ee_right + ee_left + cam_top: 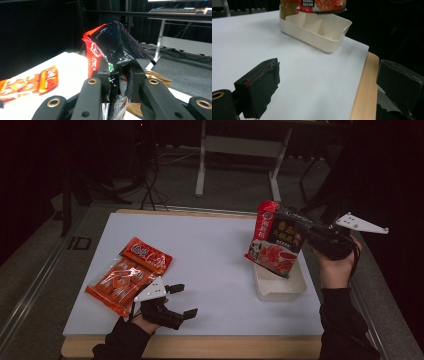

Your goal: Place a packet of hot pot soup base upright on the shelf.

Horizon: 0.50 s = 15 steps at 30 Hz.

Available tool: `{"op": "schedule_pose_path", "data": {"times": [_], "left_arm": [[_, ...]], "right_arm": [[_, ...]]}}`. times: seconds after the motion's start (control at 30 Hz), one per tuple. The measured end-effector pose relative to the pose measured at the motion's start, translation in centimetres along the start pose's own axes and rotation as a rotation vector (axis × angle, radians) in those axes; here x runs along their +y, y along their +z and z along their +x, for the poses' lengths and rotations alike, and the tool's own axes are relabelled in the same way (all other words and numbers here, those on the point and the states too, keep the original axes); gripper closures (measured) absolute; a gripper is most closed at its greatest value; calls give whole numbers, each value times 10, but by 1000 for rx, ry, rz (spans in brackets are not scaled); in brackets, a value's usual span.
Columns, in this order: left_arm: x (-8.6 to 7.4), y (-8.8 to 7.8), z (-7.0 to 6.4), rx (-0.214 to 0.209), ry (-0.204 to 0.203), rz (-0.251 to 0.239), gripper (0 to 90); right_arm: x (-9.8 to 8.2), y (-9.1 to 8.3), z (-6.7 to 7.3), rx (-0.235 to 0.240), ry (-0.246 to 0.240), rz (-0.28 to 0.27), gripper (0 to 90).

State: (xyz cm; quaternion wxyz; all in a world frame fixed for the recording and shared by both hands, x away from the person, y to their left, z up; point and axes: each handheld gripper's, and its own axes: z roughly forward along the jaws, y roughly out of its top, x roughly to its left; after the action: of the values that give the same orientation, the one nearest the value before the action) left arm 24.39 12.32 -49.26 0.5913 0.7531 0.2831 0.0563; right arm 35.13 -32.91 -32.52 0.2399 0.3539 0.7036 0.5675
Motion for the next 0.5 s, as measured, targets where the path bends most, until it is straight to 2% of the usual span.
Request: {"op": "schedule_pose_path", "data": {"times": [0.07, 0.1, 0.27, 0.5], "left_arm": [[0, 0, 0, 0, 0, 0, 53], [-8, -1, 2, 3, -15, 6, 53], [-13, -2, 5, 5, -33, 4, 53], [-15, 1, 5, -5, -32, 9, 53]], "right_arm": [[0, 0, -3, -9, 2, -1, 769], [0, 2, -9, -24, 0, 1, 769], [-1, 7, -22, -46, -7, 19, 768], [-6, 14, -39, -70, -5, 7, 766]]}}
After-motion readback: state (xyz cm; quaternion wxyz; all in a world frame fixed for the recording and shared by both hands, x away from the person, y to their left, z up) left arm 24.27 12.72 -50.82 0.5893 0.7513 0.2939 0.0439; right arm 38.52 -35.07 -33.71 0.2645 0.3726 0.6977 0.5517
